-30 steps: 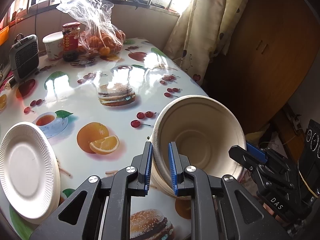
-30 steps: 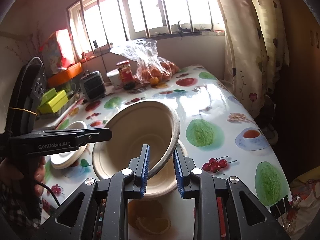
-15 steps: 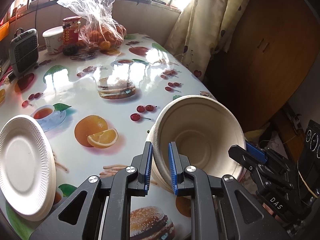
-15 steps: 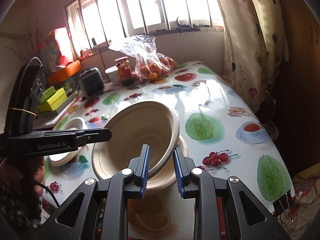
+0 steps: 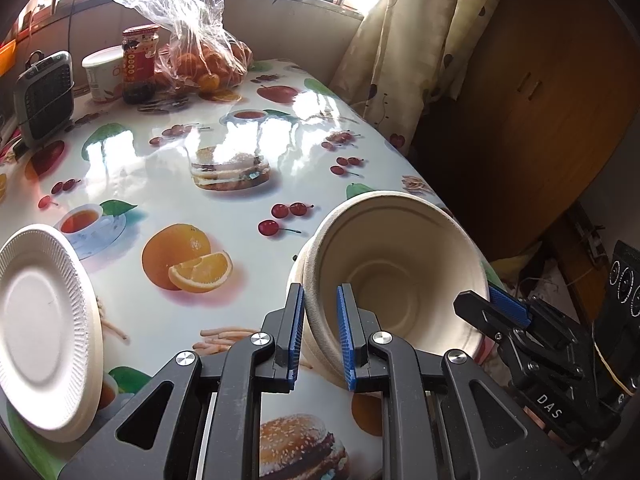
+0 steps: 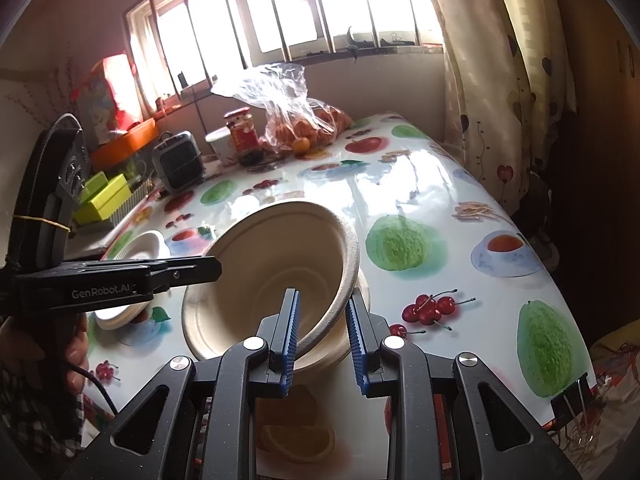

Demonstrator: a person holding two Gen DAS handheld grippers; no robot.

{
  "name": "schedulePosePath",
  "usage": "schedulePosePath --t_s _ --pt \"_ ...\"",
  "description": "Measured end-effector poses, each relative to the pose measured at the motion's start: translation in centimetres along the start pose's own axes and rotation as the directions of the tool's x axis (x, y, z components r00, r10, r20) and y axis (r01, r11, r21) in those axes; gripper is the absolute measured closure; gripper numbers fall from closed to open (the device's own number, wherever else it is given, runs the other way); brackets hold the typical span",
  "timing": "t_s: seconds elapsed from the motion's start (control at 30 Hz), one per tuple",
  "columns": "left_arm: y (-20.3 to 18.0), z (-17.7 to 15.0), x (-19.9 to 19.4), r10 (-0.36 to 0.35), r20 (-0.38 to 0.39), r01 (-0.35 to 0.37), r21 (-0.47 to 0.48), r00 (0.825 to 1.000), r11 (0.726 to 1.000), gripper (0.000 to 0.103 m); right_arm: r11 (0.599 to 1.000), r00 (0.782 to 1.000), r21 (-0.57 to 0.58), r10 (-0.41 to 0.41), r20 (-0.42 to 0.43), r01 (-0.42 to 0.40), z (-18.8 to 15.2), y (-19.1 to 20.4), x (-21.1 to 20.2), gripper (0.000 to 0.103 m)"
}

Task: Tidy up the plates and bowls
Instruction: 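Lower the left tool's bowl into the bowl below while the right tool lowers its bowl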

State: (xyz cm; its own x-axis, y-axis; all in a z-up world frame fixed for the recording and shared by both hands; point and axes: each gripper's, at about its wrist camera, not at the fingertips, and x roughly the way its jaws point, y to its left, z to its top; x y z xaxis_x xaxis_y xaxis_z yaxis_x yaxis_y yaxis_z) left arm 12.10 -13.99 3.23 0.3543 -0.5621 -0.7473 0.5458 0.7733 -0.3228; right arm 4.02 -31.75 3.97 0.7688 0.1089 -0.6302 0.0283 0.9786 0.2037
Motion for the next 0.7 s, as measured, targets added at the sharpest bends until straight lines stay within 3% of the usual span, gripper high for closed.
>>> schedulePosePath --t_s 0.7 --pt "0.2 0.1 1.1 0.009 -0.026 -0.009 -0.004 1.000 1.000 0.086 1.000 1.000 0.012 -0.005 -0.030 0.005 -0.7 -0.3 1.5 0.079"
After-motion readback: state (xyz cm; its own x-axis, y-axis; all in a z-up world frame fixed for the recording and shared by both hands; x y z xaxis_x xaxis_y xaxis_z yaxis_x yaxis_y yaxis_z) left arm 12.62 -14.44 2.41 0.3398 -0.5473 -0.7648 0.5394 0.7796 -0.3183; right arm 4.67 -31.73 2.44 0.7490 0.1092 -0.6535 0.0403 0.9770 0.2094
